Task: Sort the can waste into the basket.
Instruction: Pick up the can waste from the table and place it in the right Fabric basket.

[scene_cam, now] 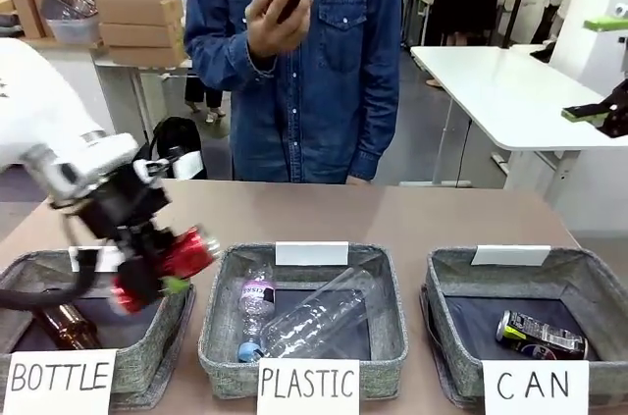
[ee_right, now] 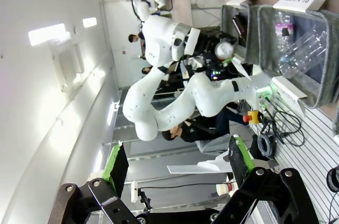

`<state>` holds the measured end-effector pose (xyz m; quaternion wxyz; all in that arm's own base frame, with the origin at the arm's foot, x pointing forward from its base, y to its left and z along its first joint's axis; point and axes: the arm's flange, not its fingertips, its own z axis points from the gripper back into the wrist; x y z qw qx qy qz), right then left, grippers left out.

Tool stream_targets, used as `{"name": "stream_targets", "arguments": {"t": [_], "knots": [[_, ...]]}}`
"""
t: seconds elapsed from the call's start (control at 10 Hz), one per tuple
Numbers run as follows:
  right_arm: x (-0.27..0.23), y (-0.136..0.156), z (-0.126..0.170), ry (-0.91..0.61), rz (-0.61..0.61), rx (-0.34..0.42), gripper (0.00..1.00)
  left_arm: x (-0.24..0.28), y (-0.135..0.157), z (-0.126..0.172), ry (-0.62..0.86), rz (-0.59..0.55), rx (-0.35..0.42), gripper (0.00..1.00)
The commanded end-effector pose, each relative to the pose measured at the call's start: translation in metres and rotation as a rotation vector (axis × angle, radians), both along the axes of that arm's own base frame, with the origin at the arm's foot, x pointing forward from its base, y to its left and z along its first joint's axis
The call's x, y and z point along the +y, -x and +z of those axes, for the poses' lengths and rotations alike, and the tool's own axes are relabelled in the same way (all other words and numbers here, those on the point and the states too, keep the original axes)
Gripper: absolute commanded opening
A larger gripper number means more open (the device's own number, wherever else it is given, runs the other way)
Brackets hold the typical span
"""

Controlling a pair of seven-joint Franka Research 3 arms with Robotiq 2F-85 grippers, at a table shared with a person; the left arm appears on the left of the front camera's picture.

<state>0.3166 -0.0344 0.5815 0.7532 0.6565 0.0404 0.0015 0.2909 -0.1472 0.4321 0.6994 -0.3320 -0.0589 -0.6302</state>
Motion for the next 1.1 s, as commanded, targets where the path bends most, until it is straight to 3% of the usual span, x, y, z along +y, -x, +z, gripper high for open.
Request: {"name": "stream_targets", "arguments": {"t": [0.0, 0.1, 0.2, 0.4, 0.6, 0.7, 0.8, 1.0], "knots": [[-0.003, 0.001, 0.0, 0.001, 0.012, -0.017, 1.0, 0.069, 0.033, 0.035, 0.005, 0.134, -0.08, 0.0], [-0.003, 0.001, 0.0, 0.001, 0.012, -0.017, 1.0, 0.11, 0.032, 0.054, 0.052, 0.331, -0.123, 0.0], [-0.003, 0.001, 0.0, 0.001, 0.012, -0.017, 1.0, 0.161, 0.018, 0.078, 0.183, 0.54, -0.045, 0.0], [-0.003, 0.001, 0.0, 0.001, 0.012, -0.017, 1.0, 0.237, -0.002, 0.105, 0.367, 0.736, 0.078, 0.0], [-0.003, 0.001, 0.0, 0.001, 0.012, -0.017, 1.0, 0.299, -0.004, 0.119, 0.571, 0.911, 0.179, 0.0], [-0.003, 0.001, 0.0, 0.001, 0.012, -0.017, 1.0, 0.317, -0.014, 0.11, 0.611, 0.999, 0.167, 0.0], [-0.003, 0.001, 0.0, 0.001, 0.012, -0.017, 1.0, 0.3, 0.012, 0.109, 0.419, 0.836, 0.132, 0.0], [-0.003, 0.001, 0.0, 0.001, 0.012, -0.017, 1.0, 0.3, 0.012, 0.109, 0.419, 0.836, 0.132, 0.0]]}}
